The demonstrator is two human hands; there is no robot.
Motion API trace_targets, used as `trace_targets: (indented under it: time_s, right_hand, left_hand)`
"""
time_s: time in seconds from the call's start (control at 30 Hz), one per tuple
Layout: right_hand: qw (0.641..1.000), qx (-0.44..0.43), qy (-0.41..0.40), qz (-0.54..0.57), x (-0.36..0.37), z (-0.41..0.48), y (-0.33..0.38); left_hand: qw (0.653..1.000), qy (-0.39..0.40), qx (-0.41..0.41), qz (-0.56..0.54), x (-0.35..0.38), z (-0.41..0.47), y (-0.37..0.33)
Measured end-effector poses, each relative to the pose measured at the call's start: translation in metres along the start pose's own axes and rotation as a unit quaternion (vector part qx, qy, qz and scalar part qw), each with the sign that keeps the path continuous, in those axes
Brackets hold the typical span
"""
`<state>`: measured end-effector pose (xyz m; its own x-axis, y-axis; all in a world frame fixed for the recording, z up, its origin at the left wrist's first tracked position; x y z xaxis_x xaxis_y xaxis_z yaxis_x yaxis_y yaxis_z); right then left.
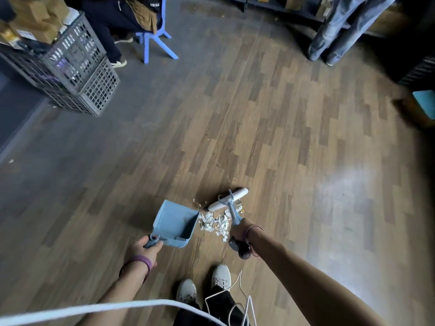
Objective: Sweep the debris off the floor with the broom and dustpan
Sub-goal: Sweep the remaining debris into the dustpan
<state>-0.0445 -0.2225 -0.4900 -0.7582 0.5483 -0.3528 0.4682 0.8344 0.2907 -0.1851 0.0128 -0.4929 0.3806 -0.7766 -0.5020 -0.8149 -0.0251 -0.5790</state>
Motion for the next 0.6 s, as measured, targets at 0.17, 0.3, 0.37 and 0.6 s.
trace_targets:
  time_s: [0.17, 0.3, 0.37, 0.6]
  right_hand:
    - [0.977, -0.071, 0.000, -0.201, -0.014, 0.010, 0.000]
    - [0.970, -0.117, 0.019, -0.214, 0.003, 0.027, 0.011]
    - [0.970, -0.116, 0.021, -0.213, 0.015, 0.040, 0.010]
    - [0.932, -0.062, 0.067, -0.352, 0.039, 0.051, -0.040]
  left_hand:
    - [0.998, -0.043, -0.021, 0.035, -0.006, 0.004, 0.015]
    - [0.997, -0.067, -0.019, 0.041, -0.014, -0.002, 0.028]
    - [0.996, -0.083, -0.028, 0.030, -0.019, -0.002, 0.038]
    - [0.994, -0.082, -0.061, 0.030, -0.037, -0.002, 0.057]
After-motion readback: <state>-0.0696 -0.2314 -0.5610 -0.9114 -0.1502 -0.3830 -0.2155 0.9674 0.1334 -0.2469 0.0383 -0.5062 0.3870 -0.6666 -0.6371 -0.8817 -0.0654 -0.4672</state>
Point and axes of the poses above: each hand's wrist, its own z-axis towards the middle knuckle, its own x-axis out of the palm, y = z × x, the point moved 4 cm from there along z, towards the middle knuckle, and after that the axes turned 1 degree about -z, right-handed, at the moved point
